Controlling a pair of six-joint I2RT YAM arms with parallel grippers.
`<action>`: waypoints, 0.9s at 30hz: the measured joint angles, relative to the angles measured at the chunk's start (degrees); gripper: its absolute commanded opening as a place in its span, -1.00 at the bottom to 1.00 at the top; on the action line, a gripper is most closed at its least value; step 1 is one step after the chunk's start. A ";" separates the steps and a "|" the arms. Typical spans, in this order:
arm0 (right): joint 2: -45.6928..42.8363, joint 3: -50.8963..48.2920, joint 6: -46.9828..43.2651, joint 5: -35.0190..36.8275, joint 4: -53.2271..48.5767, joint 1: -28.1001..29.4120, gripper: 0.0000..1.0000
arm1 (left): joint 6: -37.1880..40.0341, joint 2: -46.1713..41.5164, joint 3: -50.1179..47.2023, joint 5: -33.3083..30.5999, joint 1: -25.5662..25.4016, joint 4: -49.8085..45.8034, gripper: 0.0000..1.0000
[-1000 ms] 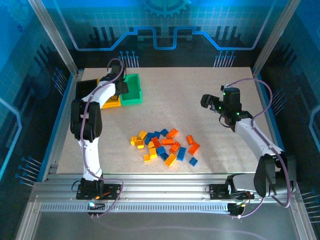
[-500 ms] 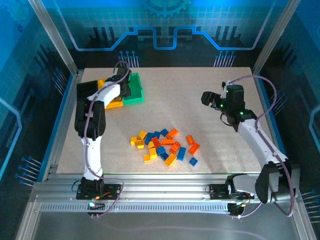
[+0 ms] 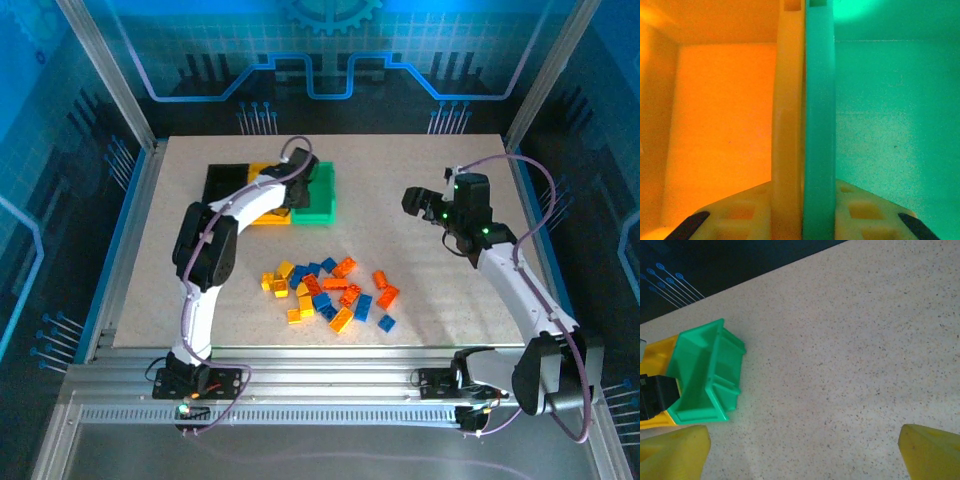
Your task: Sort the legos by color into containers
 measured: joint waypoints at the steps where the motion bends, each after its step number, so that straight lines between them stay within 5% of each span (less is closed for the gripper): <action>1: 0.00 -0.37 0.02 0.02 -0.15 0.00 1.00 | -1.01 0.00 0.31 -0.13 -1.66 -0.68 -1.00; 8: -0.85 -1.66 0.04 0.00 -1.03 0.11 1.00 | -7.78 0.02 3.02 -0.46 -8.98 -4.37 -1.00; 25: -3.41 -5.64 1.99 -0.02 -0.98 0.26 1.00 | -16.65 6.88 13.55 -3.85 -17.03 -11.37 -1.00; 27: -4.31 -6.78 2.47 -0.20 -0.55 0.26 1.00 | -16.72 6.88 13.55 -3.87 -17.46 -11.41 -0.69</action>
